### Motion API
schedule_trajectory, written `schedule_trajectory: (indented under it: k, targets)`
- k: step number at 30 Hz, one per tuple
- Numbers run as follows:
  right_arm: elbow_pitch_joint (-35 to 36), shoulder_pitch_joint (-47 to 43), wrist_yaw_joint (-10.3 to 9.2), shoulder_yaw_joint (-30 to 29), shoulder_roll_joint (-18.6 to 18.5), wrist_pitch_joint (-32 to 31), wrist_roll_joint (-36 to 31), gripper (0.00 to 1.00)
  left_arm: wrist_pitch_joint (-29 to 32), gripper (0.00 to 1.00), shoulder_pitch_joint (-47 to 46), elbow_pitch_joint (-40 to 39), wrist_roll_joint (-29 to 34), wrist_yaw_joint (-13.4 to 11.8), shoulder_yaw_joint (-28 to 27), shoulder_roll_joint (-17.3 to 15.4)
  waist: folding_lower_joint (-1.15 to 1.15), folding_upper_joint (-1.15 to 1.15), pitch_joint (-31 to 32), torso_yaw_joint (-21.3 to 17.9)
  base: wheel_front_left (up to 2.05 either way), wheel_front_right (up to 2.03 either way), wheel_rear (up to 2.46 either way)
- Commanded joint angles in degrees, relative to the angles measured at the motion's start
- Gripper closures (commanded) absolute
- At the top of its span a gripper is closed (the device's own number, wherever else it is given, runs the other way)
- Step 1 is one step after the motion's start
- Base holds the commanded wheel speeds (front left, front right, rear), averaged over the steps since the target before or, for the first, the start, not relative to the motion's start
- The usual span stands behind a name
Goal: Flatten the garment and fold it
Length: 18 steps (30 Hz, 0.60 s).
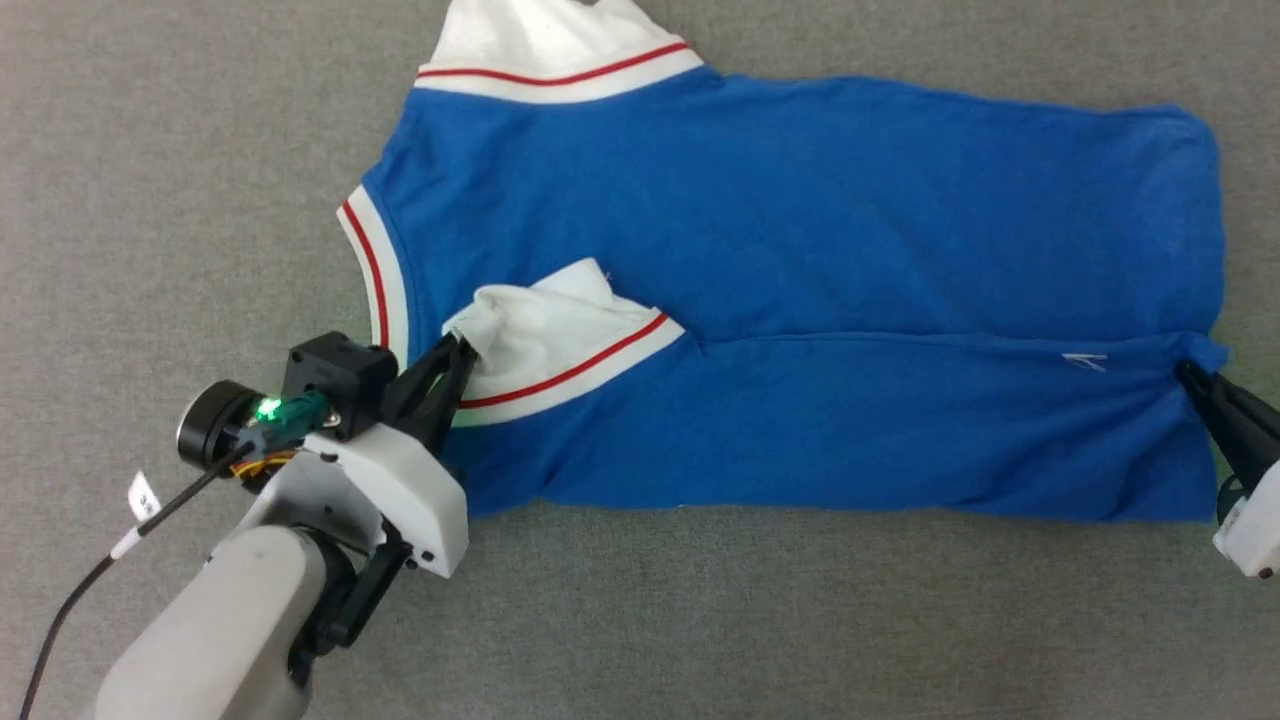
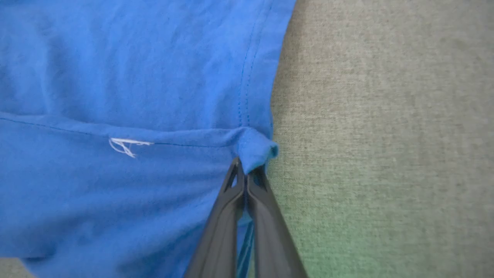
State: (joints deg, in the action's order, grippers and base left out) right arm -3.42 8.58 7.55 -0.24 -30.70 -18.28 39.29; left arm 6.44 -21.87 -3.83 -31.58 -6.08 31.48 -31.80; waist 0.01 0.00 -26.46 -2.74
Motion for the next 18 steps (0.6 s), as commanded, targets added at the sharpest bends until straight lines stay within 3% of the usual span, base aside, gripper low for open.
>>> schedule_trajectory:
  k: [1,4,5,6,7,8,10,18]
  targets:
    - [-0.50,1.50,-0.06,0.34,-0.48,0.65,0.52,1.00,-0.43,1.00,-1.58,1.80,1.24,0.19,0.51,0.27,-0.01,0.00,-1.70,0.26,0.00,0.00,0.00]
    - [-1.31,2.14,-0.06,1.02,-0.93,1.06,1.04,1.00,-0.29,1.00,-2.44,4.45,1.95,-0.34,0.97,0.89,-0.01,0.00,-1.93,0.52,0.00,0.00,0.00]
    - [-1.57,2.32,-0.06,1.22,-1.05,1.15,1.17,0.90,-0.28,1.00,-2.65,5.09,2.04,-0.62,0.97,1.11,-0.01,0.00,-1.91,0.61,0.00,0.00,0.00]
    - [-1.76,2.54,-0.06,1.45,-1.11,1.28,1.37,0.70,-0.40,1.00,-2.84,5.63,2.10,-0.95,0.88,1.35,-0.01,0.00,-1.84,0.68,0.00,0.00,0.00]
    - [-1.98,2.75,-0.06,1.64,-1.13,1.42,1.57,0.00,-0.56,0.69,-2.92,6.06,1.97,-1.19,0.77,1.63,-0.01,0.00,-1.71,0.74,0.00,0.00,0.00]
    - [-2.19,2.93,-0.06,1.86,-1.12,1.55,1.78,0.00,-0.79,0.33,-2.92,6.33,1.75,-1.33,0.65,1.93,-0.01,0.00,-1.49,0.80,0.00,0.00,0.00]
    - [-2.36,3.25,-0.06,2.33,-1.01,2.19,2.23,0.00,-1.56,0.02,-2.70,6.54,1.17,-1.73,0.18,2.51,-0.01,0.00,-0.79,0.92,0.00,0.00,0.00]
    - [0.05,1.28,-0.06,1.93,-0.85,6.07,2.64,0.00,-6.96,0.00,3.50,1.62,-1.23,-5.29,-3.82,2.30,-0.01,0.00,5.30,1.02,0.00,0.00,0.00]
